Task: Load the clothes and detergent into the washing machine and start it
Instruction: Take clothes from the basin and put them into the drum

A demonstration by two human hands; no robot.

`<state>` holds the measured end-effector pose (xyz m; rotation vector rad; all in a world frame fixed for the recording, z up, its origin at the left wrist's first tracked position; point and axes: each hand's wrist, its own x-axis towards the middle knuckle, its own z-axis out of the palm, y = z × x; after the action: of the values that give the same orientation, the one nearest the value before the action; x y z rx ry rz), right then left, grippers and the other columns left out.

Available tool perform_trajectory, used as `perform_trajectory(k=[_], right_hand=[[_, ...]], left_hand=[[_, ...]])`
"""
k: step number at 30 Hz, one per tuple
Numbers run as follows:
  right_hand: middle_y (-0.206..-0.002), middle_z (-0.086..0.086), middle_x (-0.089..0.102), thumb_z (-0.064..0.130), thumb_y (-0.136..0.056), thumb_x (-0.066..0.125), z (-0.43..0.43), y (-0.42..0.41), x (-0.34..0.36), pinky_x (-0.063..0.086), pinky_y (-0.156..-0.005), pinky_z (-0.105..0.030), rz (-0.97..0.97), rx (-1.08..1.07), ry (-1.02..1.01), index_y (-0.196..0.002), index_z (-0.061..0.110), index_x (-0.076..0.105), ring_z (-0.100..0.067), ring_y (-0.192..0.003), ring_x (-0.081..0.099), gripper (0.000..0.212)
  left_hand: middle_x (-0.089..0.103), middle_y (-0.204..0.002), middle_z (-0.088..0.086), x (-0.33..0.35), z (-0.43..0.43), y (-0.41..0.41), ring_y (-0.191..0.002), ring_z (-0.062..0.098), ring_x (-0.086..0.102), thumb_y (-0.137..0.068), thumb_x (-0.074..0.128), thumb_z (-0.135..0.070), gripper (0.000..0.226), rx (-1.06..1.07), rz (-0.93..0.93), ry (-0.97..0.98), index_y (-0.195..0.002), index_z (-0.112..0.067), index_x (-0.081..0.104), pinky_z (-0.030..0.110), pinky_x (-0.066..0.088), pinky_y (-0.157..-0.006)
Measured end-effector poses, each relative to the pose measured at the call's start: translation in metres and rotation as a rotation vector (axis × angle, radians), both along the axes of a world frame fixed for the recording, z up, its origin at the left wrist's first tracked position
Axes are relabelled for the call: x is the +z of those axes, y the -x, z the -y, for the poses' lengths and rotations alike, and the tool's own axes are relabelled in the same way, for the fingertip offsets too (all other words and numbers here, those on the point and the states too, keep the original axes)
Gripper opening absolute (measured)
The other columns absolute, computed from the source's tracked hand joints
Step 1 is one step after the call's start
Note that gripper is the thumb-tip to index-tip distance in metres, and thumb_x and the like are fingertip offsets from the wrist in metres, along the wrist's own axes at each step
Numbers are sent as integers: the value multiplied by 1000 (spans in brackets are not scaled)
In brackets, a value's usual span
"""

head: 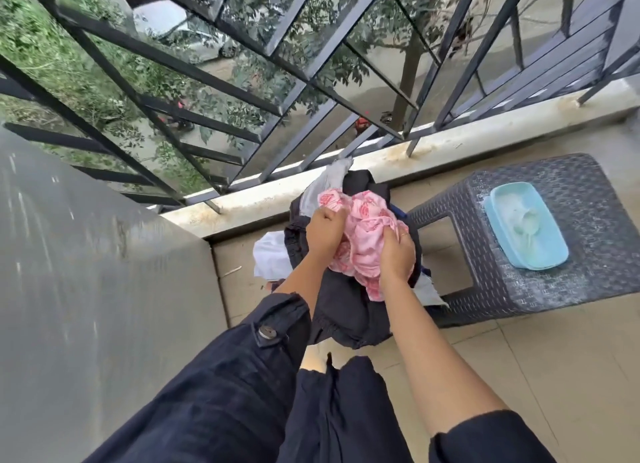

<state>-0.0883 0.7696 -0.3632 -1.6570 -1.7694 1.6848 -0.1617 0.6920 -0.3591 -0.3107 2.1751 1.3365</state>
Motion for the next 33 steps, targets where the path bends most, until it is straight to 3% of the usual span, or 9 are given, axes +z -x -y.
perform_trajectory(k=[3,6,8,10,13,18,23,28,33], right_hand=[[-123,-13,60,23,-93,51,0,-1,40,42,-98,-36,-38,-55,36,-122,6,59,-30,-115,54,35],[-104,-8,63,26,-89,52,2,1,88,47,-97,-42,-116,-88,91,-90,17,63,-31,-107,59,15],[-97,-9,64,37,-79,55,4,2,116,51,-91,-50,-157,-89,129,-73,23,57,-34,-100,63,15],[-95,-12,68,46,-69,56,3,3,141,53,-86,-53,-192,-56,146,-72,22,60,-35,-94,65,24],[-92,-7,66,32,-84,58,15,5,205,53,-88,-48,-224,-15,124,-76,17,62,-34,-96,65,17],[-112,-13,66,32,-89,55,34,9,279,51,-93,-46,-262,30,85,-106,10,66,-31,-104,62,30],[-104,-8,67,34,-87,59,65,14,336,52,-93,-44,-295,98,112,-92,17,64,-28,-100,64,19],[-96,-4,64,32,-87,61,110,22,383,55,-71,-30,-339,184,213,-98,12,61,-22,-88,64,23],[-86,-3,66,32,-86,63,178,36,413,48,-52,-21,-362,323,215,-99,7,65,-16,-69,62,29]], left_hand=[[54,-83,1,40,2,-5,-82,20,51,-90,58,-35,24,109,29,-84,-85,-15,46,29,37,-76],[53,-108,5,92,4,-12,-99,21,51,-92,54,-37,43,166,37,-170,-124,-10,43,30,38,-86],[51,-113,3,127,4,-15,-105,20,51,-94,52,-36,47,176,-8,-193,-131,-12,40,32,39,-91],[55,-114,3,162,7,-19,-108,21,54,-95,50,-38,41,201,-58,-196,-127,-13,47,32,40,-91],[59,-113,3,213,13,-23,-99,16,52,-96,46,-38,37,276,-124,-182,-121,-14,56,26,36,-82],[62,-119,11,292,31,-31,-111,25,54,-97,42,-37,40,364,-212,-116,-117,-8,61,25,32,-79],[62,-109,12,353,64,-39,-97,25,53,-96,40,-40,44,446,-241,-82,-109,-3,61,30,34,-77],[64,-103,15,394,115,-39,-83,24,51,-93,42,-40,47,544,-288,-85,-102,1,63,31,35,-71],[66,-106,20,420,185,-32,-91,33,57,-92,45,-39,48,653,-351,-84,-102,4,64,32,35,-69]])
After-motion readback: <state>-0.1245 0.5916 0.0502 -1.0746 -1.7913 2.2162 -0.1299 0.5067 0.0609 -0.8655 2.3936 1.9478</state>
